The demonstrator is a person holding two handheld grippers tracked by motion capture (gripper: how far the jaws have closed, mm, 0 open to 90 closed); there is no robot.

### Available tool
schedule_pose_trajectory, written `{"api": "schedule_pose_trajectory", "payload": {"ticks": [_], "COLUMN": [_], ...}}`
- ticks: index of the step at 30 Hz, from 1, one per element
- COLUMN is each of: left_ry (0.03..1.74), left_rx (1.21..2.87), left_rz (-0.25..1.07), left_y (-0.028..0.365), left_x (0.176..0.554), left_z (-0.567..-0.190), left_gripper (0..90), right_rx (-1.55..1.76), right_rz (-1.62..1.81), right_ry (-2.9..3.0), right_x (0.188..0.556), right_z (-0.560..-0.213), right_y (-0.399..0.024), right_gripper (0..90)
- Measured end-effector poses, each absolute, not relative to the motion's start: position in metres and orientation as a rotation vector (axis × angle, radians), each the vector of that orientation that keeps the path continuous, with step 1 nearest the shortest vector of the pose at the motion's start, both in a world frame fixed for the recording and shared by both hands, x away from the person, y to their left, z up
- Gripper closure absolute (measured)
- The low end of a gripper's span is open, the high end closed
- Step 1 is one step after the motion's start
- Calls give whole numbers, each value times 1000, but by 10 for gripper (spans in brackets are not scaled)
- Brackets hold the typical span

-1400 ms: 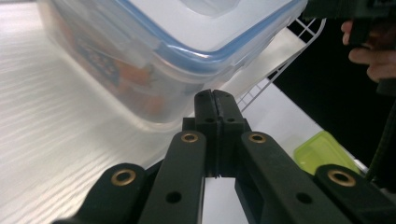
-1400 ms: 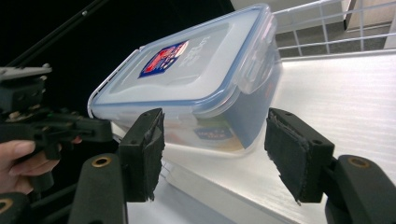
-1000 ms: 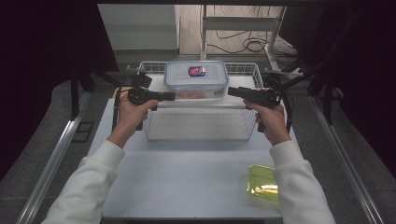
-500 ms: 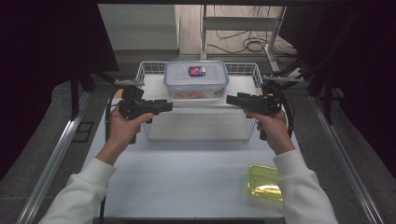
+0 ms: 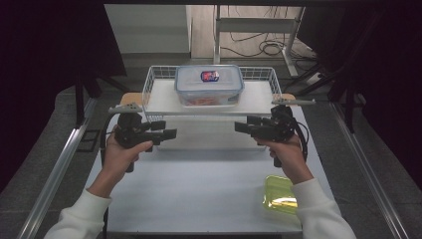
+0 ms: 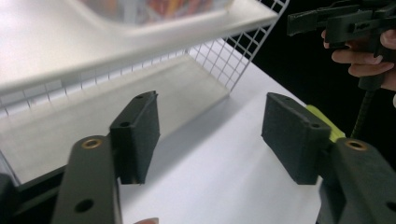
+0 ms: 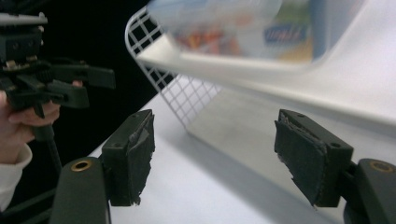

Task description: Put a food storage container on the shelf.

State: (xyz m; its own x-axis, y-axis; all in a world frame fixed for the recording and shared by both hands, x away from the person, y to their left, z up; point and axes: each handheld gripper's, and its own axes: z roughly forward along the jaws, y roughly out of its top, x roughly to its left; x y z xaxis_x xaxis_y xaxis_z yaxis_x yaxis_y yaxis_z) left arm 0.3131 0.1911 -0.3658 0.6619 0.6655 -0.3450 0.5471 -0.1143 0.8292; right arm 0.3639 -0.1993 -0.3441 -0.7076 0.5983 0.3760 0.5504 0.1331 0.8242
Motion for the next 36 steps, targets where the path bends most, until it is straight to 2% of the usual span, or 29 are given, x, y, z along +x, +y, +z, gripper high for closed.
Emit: {"api": "schedule_pose_trajectory", "payload": {"ticks": [4,19,36], "left_ry": [980,985,1032], "left_rx": [1777,1831,1879], "left_rz": [107,46,59], "left_y": [194,197,197], "left_x": [301,262,248], "left_z": [-379,-430,-457], "left_gripper": [311,284,271], "right_rx": [1175,1226,1219], "right_rz": [1650,1536,1414], "right_ry": [2366,2437,2506], "right_x": [351,311,293], "right_z": [-358,-411,-432], "right_y": [-201,-224,-227], "right_gripper": [283,290,320]}}
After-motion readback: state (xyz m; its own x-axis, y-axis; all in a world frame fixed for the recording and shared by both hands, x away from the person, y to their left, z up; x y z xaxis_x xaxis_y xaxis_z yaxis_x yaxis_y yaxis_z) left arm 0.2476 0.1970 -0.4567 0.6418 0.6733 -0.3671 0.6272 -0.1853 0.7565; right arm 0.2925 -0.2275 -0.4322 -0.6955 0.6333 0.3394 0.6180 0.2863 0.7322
